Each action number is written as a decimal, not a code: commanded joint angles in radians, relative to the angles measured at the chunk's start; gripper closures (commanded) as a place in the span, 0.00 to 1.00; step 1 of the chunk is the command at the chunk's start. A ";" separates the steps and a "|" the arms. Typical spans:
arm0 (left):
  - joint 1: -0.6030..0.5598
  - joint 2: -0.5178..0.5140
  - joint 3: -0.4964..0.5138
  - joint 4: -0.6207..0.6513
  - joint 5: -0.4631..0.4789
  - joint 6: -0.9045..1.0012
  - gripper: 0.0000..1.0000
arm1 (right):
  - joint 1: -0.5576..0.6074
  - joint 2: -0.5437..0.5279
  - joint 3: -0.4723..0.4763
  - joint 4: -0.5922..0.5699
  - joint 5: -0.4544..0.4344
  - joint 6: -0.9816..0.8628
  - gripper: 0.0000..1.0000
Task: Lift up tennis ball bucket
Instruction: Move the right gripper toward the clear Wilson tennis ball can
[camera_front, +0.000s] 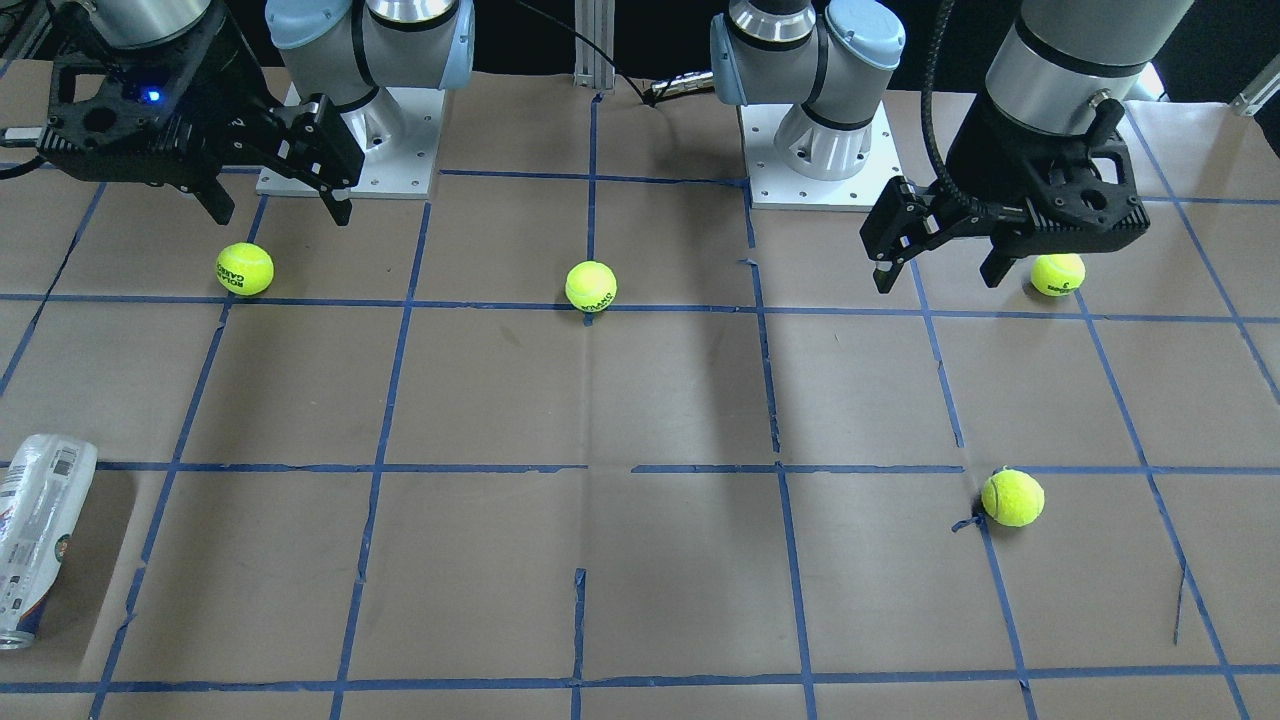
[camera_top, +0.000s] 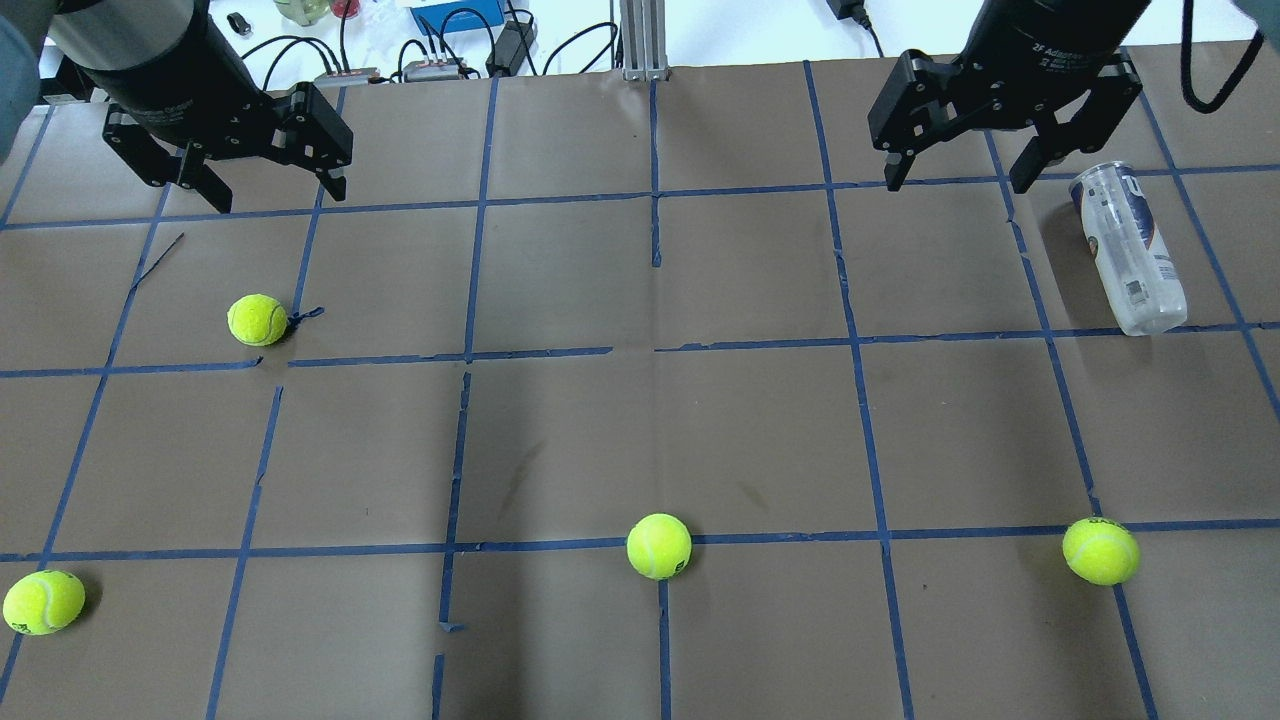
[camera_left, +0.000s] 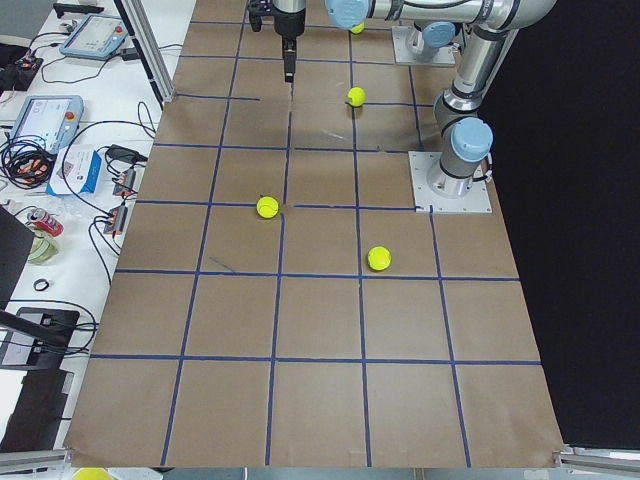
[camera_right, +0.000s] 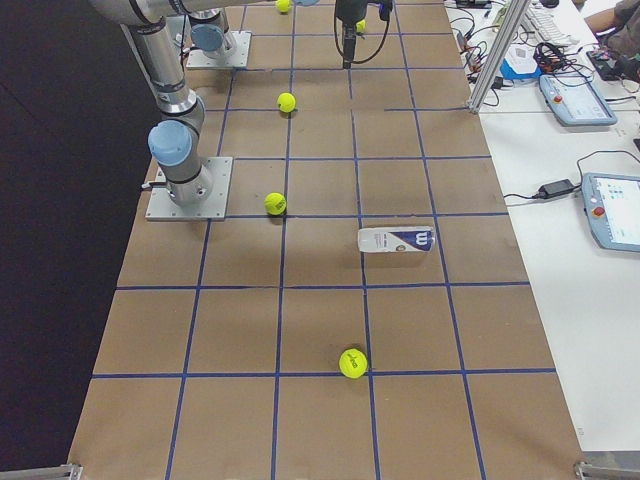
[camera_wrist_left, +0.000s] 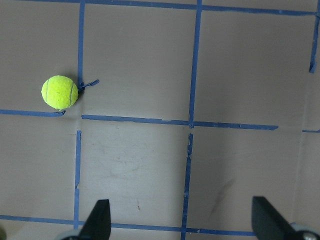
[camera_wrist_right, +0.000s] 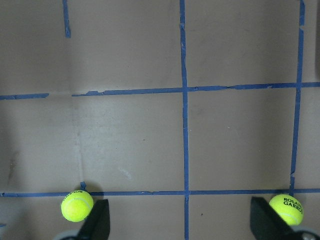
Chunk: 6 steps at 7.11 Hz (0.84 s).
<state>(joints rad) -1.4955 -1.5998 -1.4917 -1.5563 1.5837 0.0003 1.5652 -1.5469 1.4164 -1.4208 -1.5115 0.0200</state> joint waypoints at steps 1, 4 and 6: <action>0.000 0.001 -0.001 -0.001 -0.001 0.004 0.00 | -0.013 0.002 0.009 -0.009 0.002 -0.108 0.00; 0.001 0.001 -0.004 -0.001 0.001 0.006 0.00 | -0.043 0.014 -0.010 -0.027 -0.070 -0.158 0.00; 0.001 -0.002 -0.004 0.004 -0.001 0.006 0.00 | -0.147 0.104 -0.072 -0.046 -0.073 -0.175 0.00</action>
<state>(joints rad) -1.4946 -1.5999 -1.4953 -1.5546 1.5835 0.0059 1.4750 -1.5093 1.3774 -1.4532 -1.5788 -0.1423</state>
